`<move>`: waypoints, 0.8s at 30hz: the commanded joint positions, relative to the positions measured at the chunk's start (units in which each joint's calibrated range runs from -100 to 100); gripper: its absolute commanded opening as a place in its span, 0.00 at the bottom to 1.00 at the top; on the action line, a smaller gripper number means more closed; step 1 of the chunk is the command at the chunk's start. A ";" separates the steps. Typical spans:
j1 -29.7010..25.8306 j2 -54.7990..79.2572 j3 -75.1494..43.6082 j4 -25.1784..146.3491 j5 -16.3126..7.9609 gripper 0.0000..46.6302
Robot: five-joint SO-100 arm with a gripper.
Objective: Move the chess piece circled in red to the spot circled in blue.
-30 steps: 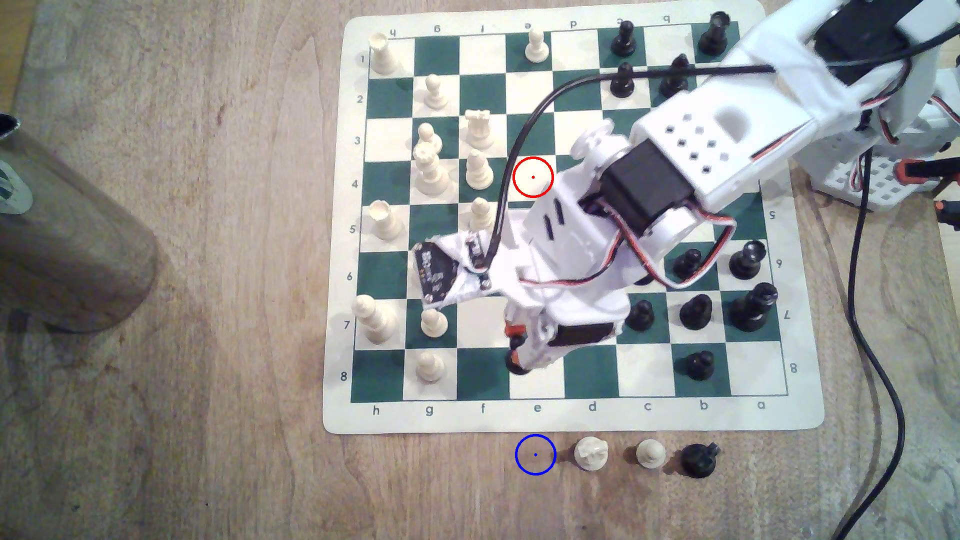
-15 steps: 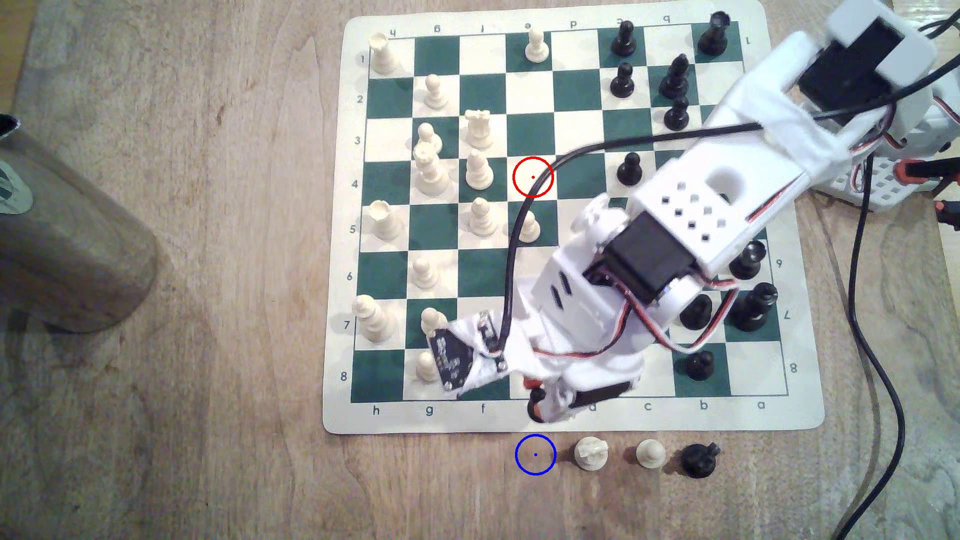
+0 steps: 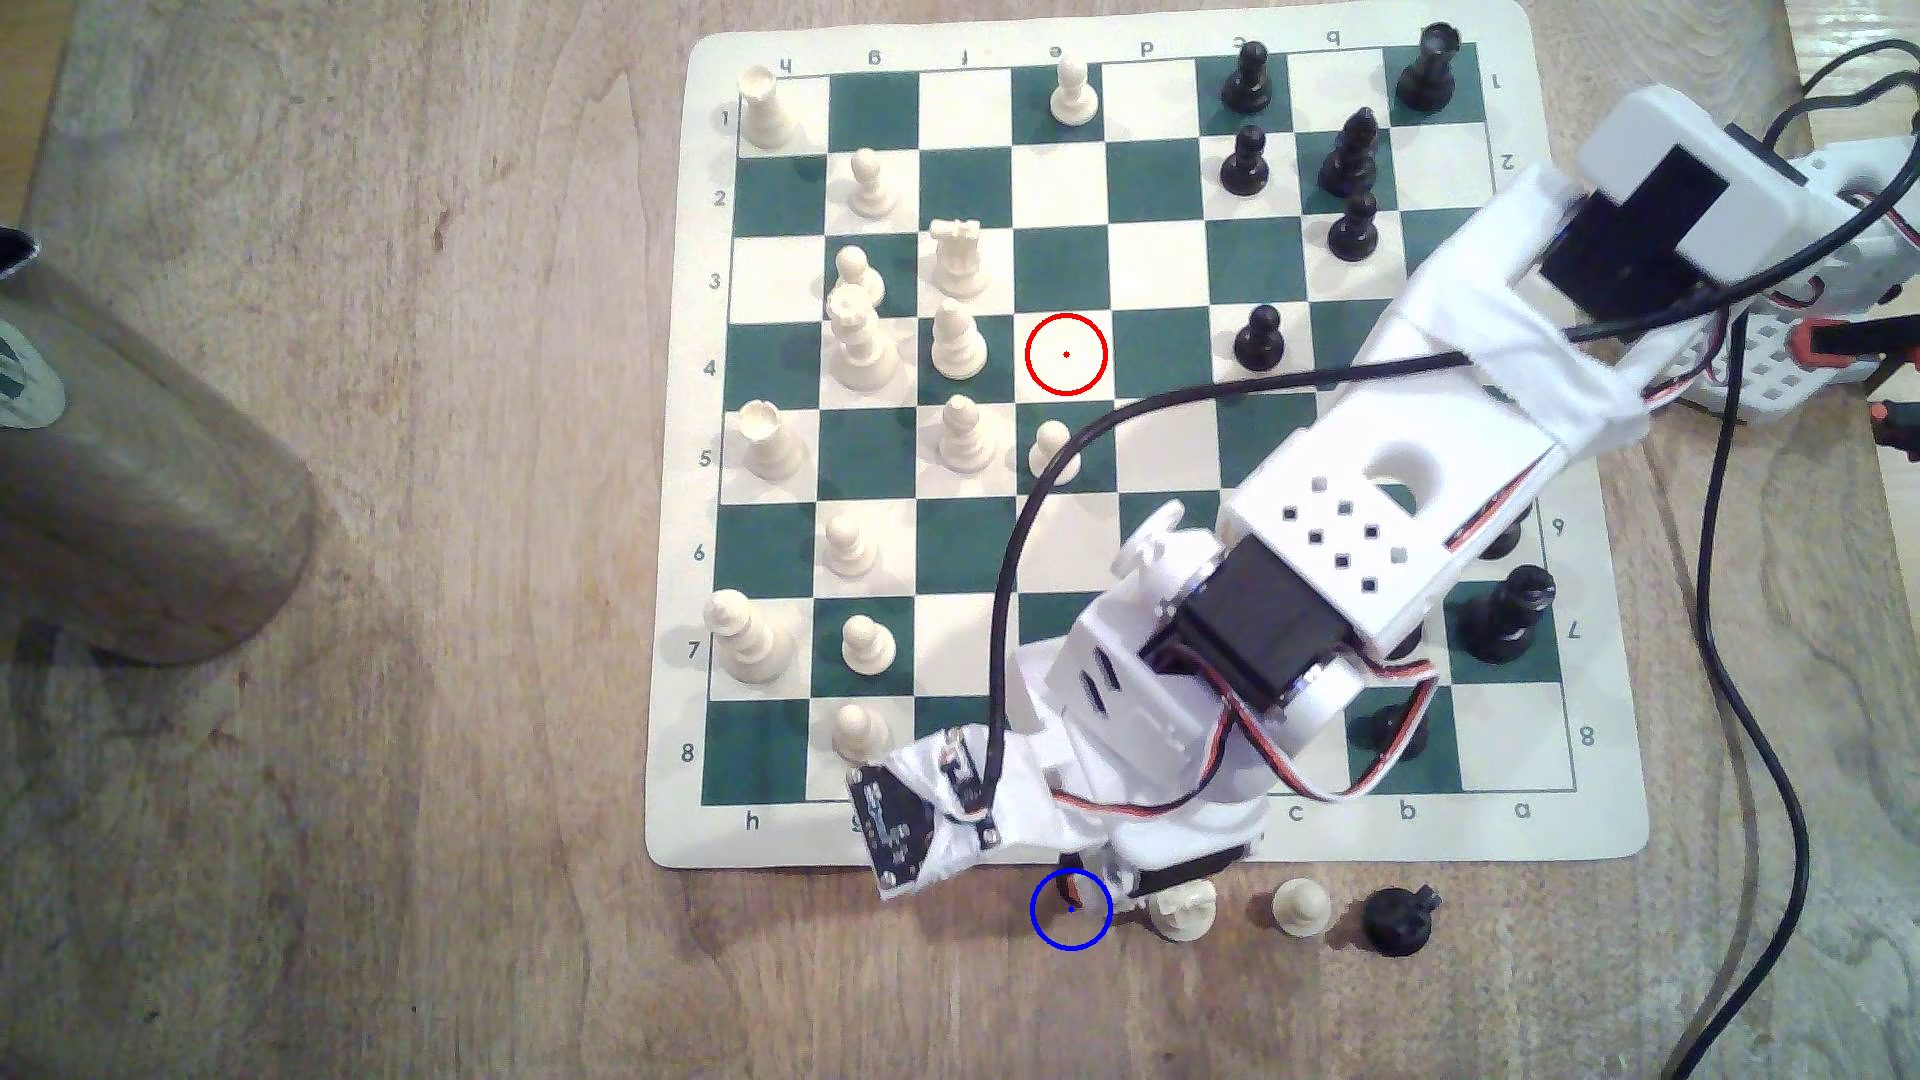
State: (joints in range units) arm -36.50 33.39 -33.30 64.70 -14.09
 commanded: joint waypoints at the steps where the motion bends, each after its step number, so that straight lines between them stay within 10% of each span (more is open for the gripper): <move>1: -0.37 -0.28 -9.13 0.33 -0.24 0.01; 24: 0.64 3.28 -11.30 0.66 -0.59 0.02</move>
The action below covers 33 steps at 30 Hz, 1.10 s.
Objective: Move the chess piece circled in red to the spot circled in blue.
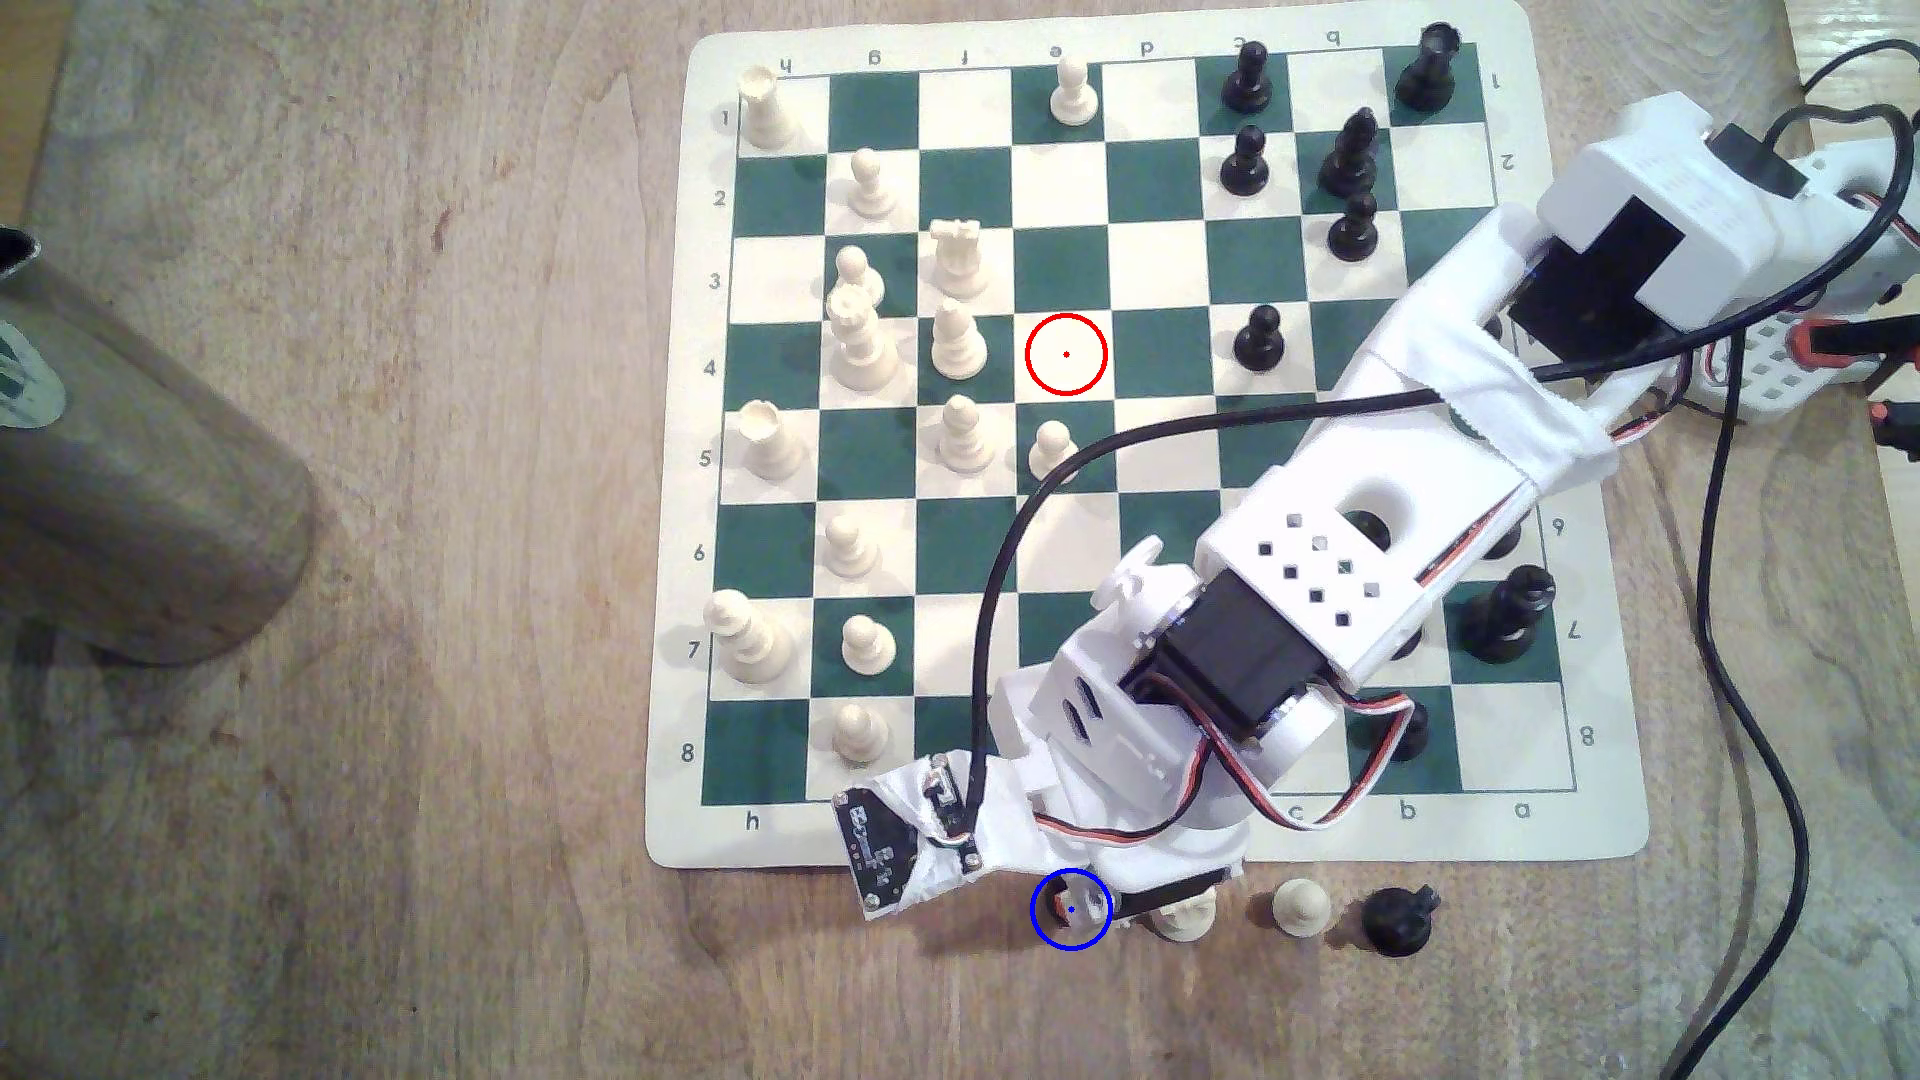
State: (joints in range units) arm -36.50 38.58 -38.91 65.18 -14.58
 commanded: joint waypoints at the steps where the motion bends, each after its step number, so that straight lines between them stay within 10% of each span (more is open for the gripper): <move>1: 0.64 -1.83 -5.70 0.18 -0.10 0.04; 15: 0.41 -1.83 -5.61 0.83 -0.68 0.32; 28: 0.88 -8.36 -6.06 7.30 0.29 0.35; 33: 1.66 -4.54 -23.29 14.43 -0.20 0.37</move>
State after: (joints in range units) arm -35.84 39.00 -43.97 74.82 -14.29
